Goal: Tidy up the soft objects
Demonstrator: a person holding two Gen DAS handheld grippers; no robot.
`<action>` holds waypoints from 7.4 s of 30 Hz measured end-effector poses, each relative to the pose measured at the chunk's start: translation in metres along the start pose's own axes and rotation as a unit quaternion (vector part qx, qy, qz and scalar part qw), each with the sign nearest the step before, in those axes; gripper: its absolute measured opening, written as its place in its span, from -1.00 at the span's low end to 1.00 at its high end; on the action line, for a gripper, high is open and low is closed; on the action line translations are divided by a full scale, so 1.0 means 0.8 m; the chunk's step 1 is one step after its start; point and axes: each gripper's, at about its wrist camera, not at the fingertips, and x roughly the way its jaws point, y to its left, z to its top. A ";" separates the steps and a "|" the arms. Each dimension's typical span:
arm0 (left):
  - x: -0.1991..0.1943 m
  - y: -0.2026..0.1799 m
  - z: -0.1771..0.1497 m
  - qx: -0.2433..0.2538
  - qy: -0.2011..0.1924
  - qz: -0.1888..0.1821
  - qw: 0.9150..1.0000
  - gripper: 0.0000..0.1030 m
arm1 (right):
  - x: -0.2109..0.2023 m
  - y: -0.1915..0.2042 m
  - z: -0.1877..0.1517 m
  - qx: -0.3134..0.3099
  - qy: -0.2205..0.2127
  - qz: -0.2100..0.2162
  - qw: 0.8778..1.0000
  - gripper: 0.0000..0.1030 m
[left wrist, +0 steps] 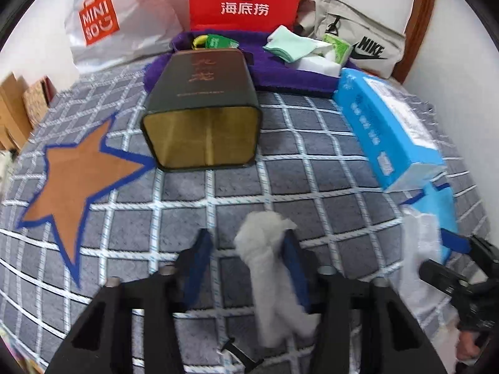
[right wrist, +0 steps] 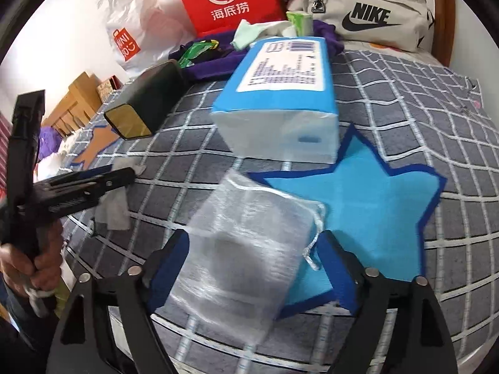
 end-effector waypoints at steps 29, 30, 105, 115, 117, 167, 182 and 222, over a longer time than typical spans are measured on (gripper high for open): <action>-0.047 0.038 0.002 -0.066 -0.033 -0.077 0.994 -0.57 | 0.000 0.046 0.001 -0.049 -0.021 -0.074 0.996 -0.89; -0.050 0.039 0.004 -0.068 -0.034 -0.078 0.994 -0.57 | -0.004 0.048 0.003 -0.051 -0.024 -0.075 0.996 -0.89; -0.003 0.045 0.259 -0.067 -0.032 -0.063 0.995 -0.57 | -0.010 0.019 0.301 -0.067 -0.106 -0.052 0.991 -0.89; 0.025 0.048 0.293 -0.064 -0.025 -0.050 0.996 -0.57 | 0.024 0.003 0.343 -0.051 -0.086 -0.025 0.995 -0.89; 0.033 0.049 0.301 -0.062 -0.023 -0.049 0.997 -0.57 | 0.031 0.002 0.352 -0.052 -0.084 -0.027 0.995 -0.89; 0.129 0.040 0.339 -0.029 -0.008 -0.030 0.999 -0.02 | 0.129 -0.027 0.389 -0.047 -0.032 0.006 0.998 0.41; 0.016 0.046 0.301 -0.044 -0.030 -0.009 0.999 0.12 | 0.028 0.008 0.352 -0.035 -0.055 -0.026 0.997 0.44; -0.267 -0.013 0.025 -0.054 -0.166 0.039 0.984 0.79 | -0.223 0.074 0.056 -0.023 -0.163 -0.081 0.983 1.00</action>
